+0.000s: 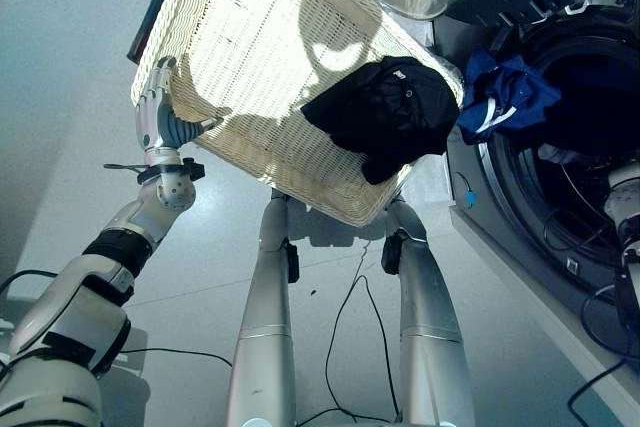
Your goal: Put the clothes into the washing machine.
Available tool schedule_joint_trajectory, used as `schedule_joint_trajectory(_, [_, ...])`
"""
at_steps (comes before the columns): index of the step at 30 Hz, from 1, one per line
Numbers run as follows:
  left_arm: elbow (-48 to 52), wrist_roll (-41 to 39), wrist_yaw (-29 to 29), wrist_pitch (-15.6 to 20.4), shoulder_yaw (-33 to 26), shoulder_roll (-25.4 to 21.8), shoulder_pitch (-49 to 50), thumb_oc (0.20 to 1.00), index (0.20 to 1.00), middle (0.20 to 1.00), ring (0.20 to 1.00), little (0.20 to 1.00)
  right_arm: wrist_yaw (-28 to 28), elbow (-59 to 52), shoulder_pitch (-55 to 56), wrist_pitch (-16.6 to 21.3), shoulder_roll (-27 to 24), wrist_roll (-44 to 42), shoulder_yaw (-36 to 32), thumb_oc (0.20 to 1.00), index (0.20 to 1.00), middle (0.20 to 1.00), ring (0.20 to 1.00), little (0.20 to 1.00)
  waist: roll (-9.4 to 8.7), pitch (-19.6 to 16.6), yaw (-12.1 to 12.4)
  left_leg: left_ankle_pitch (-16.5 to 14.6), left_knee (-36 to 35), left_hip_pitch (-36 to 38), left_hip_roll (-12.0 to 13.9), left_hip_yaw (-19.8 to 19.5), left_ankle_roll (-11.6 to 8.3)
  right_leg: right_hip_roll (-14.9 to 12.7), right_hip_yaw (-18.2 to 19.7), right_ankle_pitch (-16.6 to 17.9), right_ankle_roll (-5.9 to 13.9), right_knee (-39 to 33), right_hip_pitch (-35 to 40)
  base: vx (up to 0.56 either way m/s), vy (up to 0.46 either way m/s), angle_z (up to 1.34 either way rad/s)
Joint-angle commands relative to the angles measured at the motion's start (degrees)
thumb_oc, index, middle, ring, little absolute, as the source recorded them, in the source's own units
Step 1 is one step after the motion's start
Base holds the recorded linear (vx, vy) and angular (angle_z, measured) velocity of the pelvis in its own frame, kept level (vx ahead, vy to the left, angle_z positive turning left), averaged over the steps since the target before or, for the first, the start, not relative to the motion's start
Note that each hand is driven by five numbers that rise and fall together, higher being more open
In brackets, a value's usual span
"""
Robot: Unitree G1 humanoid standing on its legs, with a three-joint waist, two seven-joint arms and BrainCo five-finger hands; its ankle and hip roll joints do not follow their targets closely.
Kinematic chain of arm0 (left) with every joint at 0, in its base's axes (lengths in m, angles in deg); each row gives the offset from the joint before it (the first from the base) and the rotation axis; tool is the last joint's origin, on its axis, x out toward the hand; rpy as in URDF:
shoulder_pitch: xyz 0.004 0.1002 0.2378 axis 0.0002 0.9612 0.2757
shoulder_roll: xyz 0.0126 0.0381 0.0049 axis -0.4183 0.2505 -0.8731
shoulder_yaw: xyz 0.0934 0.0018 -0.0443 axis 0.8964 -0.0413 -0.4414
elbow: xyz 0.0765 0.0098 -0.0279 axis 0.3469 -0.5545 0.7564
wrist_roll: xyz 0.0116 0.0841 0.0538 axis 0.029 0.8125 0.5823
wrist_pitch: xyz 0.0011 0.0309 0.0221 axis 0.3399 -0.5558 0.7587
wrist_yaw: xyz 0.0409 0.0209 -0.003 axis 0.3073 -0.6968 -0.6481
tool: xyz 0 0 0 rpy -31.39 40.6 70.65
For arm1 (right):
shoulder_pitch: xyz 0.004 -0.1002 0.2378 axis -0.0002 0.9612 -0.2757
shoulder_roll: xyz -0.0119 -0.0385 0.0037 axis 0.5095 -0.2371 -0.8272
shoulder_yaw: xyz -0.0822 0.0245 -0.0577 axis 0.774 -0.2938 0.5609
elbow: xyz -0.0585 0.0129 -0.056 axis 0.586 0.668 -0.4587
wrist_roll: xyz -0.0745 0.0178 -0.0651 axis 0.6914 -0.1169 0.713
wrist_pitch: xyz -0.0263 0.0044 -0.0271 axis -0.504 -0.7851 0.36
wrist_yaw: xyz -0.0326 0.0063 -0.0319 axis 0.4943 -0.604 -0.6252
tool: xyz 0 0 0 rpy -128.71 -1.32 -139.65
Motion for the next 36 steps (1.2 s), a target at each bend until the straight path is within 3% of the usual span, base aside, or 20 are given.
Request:
schedule_joint_trajectory(1, [-0.9, -2.4, -0.7, -0.7, -2.2, 2.2, -1.6, 1.000, 1.000, 1.000, 1.000, 1.000, -0.4, -1.6, -0.9, -1.0, -13.5, 11.0, 4.2, 1.000, 1.000, 1.000, 1.000, 1.000, -0.39, -1.1, -0.8, -7.6, 9.7, -1.7, -1.0, 0.9, -1.11, 3.5, -2.5, 7.9, 4.38, -8.0, 3.4, 0.00, 0.000, 0.00])
schedule_joint_trajectory(4, [-0.8, -2.1, -0.5, -1.2, -3.1, 2.7, -1.9, 1.000, 1.000, 1.000, 1.000, 1.000, 0.6, -6.1, 0.1, 1.4, -10.6, 17.5, 4.3, 1.000, 1.000, 1.000, 1.000, 1.000, -0.05, -1.1, -1.1, -7.6, 9.3, -1.8, -0.8, 1.3, -1.19, 3.5, -2.1, 7.7, 4.48, -7.9, 2.8, -0.01, 0.030, -0.02])
schedule_joint_trajectory(9, [-0.5, -1.4, -1.2, -1.5, -4.1, 3.7, -1.8, 1.000, 1.000, 1.000, 1.000, 1.000, -0.9, -15.1, 2.4, 0.2, -6.7, 28.0, 6.8, 1.000, 1.000, 1.000, 1.000, 1.000, 0.23, -1.1, -1.5, -7.5, 8.9, -2.0, -0.7, 1.9, -1.26, 3.5, -1.7, 7.6, 4.58, -7.8, 2.2, -0.02, 0.029, 0.00])
schedule_joint_trajectory(14, [-0.4, -0.2, -1.6, -1.9, -4.9, 5.0, -2.2, 1.000, 1.000, 1.000, 1.000, 1.000, 1.3, -19.2, 4.5, 0.7, -2.7, 33.6, 8.6, 1.000, 1.000, 1.000, 1.000, 1.000, 0.67, -1.1, -1.8, -7.2, 8.2, -2.0, -0.4, 2.6, -1.59, 3.3, -1.4, 7.5, 4.73, -7.9, 1.7, -0.02, 0.026, 0.03])
schedule_joint_trajectory(21, [0.3, 0.6, -1.9, -2.4, -6.2, 5.5, -1.9, 1.000, 1.000, 1.000, 1.000, 1.000, 3.3, -25.4, 7.2, -1.7, -0.1, 40.4, 11.1, 1.000, 1.000, 1.000, 1.000, 1.000, 0.64, -1.1, -2.2, -6.7, 7.6, -2.3, -0.1, 3.1, -1.96, 3.2, -1.2, 7.7, 4.92, -8.1, 1.1, 0.00, 0.000, 0.00])
schedule_joint_trajectory(23, [0.7, 0.9, -2.1, -2.7, -6.6, 5.7, -1.7, 1.000, 1.000, 1.000, 1.000, 1.000, 3.7, -28.2, 8.0, -4.0, 0.4, 44.8, 12.9, 1.000, 1.000, 1.000, 1.000, 1.000, 0.59, -1.1, -2.4, -6.5, 7.6, -2.4, 0.1, 3.4, -2.13, 3.2, -1.0, 7.7, 4.96, -8.0, 0.8, 0.00, 0.000, 0.00])
schedule_joint_trajectory(30, [0.5, 1.4, -1.9, -2.6, -7.0, 6.0, -2.0, 1.000, 1.000, 1.000, 1.000, 1.000, 5.4, -27.5, 7.6, -5.0, 1.2, 47.8, 14.6, 1.000, 1.000, 1.000, 1.000, 1.000, 0.60, -1.1, -2.4, -6.3, 7.5, -2.5, 0.3, 3.6, -2.29, 3.2, -1.0, 7.8, 5.04, -8.2, 0.8, 0.00, 0.000, 0.00])
schedule_joint_trajectory(32, [0.1, 2.1, -2.2, -1.8, -7.3, 6.7, -1.8, 1.000, 1.000, 1.000, 1.000, 1.000, 10.0, -24.9, 8.0, -4.7, 2.6, 51.2, 16.2, 1.000, 1.000, 1.000, 1.000, 1.000, 0.78, -1.1, -2.2, -5.9, 7.0, -2.4, 0.4, 3.8, -2.46, 3.3, -0.8, 7.8, 5.05, -8.2, 0.8, 0.00, 0.000, 0.00])
schedule_joint_trajectory(36, [0.0, 2.3, -2.1, -1.6, -7.3, 6.7, -1.9, 1.000, 1.000, 1.000, 1.000, 1.000, 11.5, -22.7, 8.7, -3.3, 3.2, 52.2, 17.1, 1.000, 1.000, 1.000, 1.000, 1.000, 0.90, -1.1, -2.1, -5.7, 7.1, -2.5, 0.5, 3.9, -2.47, 3.3, -0.8, 7.7, 4.99, -8.0, 0.7, 0.00, 0.000, 0.00])
